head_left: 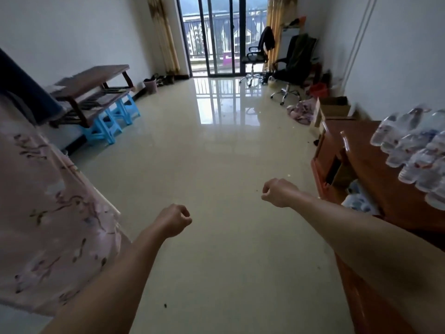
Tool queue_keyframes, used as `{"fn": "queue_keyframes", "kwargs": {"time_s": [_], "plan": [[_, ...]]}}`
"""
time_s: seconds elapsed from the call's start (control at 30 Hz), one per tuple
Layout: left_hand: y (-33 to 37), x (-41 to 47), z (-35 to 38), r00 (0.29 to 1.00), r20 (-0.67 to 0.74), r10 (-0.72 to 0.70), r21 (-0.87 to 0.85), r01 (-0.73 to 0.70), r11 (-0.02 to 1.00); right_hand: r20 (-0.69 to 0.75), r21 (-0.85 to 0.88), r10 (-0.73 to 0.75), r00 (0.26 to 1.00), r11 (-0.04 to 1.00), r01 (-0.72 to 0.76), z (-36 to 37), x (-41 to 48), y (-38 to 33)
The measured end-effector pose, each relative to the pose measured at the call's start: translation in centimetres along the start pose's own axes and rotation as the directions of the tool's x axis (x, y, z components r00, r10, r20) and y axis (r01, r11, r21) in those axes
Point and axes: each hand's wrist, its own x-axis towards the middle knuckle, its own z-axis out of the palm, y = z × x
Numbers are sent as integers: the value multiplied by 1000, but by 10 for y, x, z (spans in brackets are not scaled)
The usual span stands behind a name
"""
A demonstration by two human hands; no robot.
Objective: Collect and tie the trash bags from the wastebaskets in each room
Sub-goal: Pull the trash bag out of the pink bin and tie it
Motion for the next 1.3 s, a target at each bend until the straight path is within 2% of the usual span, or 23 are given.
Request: {"fn": "queue_keyframes", "kwargs": {"time_s": [0.13, 0.3, 0.53, 0.67, 0.87, 1.13, 1.3], "plan": [[11, 71, -30, 998, 63, -19, 28, 18, 999, 30, -31, -63, 998, 997, 64, -35, 89, -30], [8, 211, -85, 996, 45, -82, 12, 81, 997, 26, -42, -142, 990, 989, 143, -60, 232, -83], [22, 431, -176, 994, 91, -54, 23, 52, 998, 51, -14, -37, 998, 999, 38, -95, 440, -134], [49, 541, -243, 999, 41, -19, 10, 19, 1000, -9, 36, -40, 999, 999, 40, -142, 537, -161], [100, 706, -290, 994, 99, 55, 27, -58, 998, 11, 40, 6, 1000, 999, -6, -190, 696, -177], [157, 947, -340, 992, 129, 3, 45, -8, 999, 77, 50, 16, 997, 999, -20, -242, 953, -189], [195, 1079, -399, 999, 54, 0, -8, 0, 1000, 77, 3, 16, 997, 1000, -16, -307, 1112, -216]]}}
